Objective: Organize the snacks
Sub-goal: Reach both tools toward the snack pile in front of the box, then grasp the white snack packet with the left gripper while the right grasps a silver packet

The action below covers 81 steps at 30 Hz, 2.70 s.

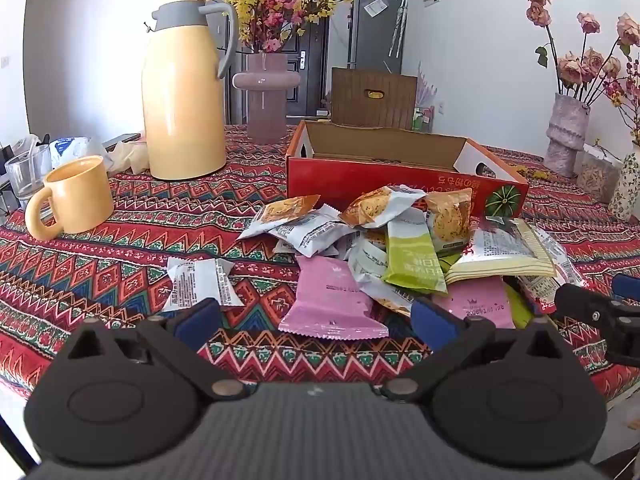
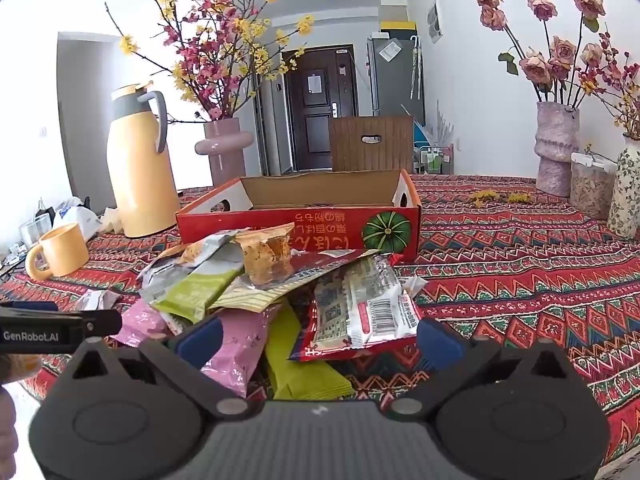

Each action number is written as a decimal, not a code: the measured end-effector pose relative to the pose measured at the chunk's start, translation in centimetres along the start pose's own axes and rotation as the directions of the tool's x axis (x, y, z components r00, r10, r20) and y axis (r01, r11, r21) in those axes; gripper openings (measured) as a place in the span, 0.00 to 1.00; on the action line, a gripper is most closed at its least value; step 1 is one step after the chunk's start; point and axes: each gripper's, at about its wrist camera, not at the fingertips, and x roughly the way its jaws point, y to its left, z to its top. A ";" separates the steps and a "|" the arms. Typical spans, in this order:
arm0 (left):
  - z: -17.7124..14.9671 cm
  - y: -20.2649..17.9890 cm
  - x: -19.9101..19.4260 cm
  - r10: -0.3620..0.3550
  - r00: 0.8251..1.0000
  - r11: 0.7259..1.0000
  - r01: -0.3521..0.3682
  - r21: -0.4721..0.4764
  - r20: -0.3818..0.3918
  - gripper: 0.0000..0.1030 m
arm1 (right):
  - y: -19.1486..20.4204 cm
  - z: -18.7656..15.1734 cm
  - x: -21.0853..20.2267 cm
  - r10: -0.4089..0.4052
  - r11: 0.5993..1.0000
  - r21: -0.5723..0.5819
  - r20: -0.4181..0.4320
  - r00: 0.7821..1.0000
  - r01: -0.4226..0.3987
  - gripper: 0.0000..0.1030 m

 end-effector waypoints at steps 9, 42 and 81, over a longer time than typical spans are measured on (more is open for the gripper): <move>-0.1 0.2 -0.1 0.001 1.000 1.000 -0.001 -0.002 0.001 1.00 | 0.0 0.0 -0.1 -0.001 1.000 0.001 0.001 1.000 0.001 1.00; 0.2 0.7 0.7 -0.024 0.999 0.999 0.022 -0.048 -0.044 1.00 | -0.9 -0.1 0.9 -0.030 0.999 0.018 -0.046 0.998 0.031 1.00; 1.3 2.1 5.0 0.023 0.996 0.999 -0.027 -0.041 -0.087 1.00 | -0.6 2.0 10.8 -0.121 0.955 -0.289 -0.177 0.977 0.066 0.73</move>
